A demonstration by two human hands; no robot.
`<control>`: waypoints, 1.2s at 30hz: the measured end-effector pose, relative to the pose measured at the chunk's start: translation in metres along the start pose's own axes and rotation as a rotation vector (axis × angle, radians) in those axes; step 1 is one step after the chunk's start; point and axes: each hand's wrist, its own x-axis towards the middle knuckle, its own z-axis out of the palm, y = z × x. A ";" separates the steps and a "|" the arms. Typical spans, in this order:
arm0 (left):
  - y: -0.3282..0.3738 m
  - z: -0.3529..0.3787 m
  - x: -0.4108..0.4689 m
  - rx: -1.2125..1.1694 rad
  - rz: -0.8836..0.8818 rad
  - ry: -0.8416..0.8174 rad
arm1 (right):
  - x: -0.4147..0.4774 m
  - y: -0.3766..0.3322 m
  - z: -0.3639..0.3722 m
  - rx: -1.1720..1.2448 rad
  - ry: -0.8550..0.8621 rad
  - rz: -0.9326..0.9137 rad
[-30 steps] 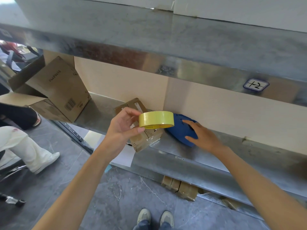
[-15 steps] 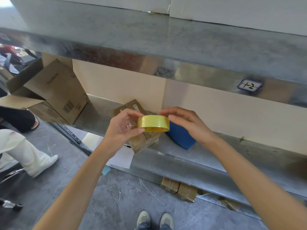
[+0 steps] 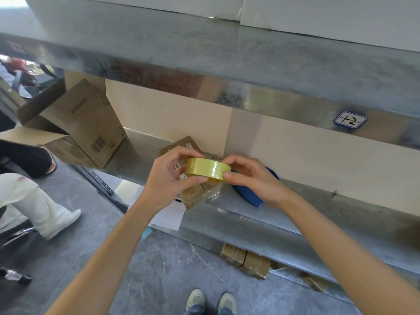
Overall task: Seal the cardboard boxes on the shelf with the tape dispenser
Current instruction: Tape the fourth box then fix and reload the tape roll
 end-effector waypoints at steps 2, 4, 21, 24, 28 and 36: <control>0.001 -0.002 0.000 -0.030 -0.007 0.008 | 0.000 -0.001 -0.001 -0.007 0.015 -0.017; 0.000 -0.002 0.000 -0.044 0.002 0.018 | 0.000 -0.003 -0.001 -0.026 0.024 -0.023; 0.011 0.008 -0.002 0.340 0.247 0.006 | 0.011 -0.009 0.013 -0.181 0.007 -0.067; 0.012 0.012 0.001 0.393 0.266 0.003 | 0.013 -0.010 0.020 -0.118 0.008 -0.060; 0.015 0.007 0.003 0.286 0.188 0.024 | 0.008 -0.014 0.017 0.084 0.003 -0.024; 0.017 0.000 0.003 0.100 0.132 -0.017 | 0.003 -0.023 0.010 0.073 -0.040 -0.044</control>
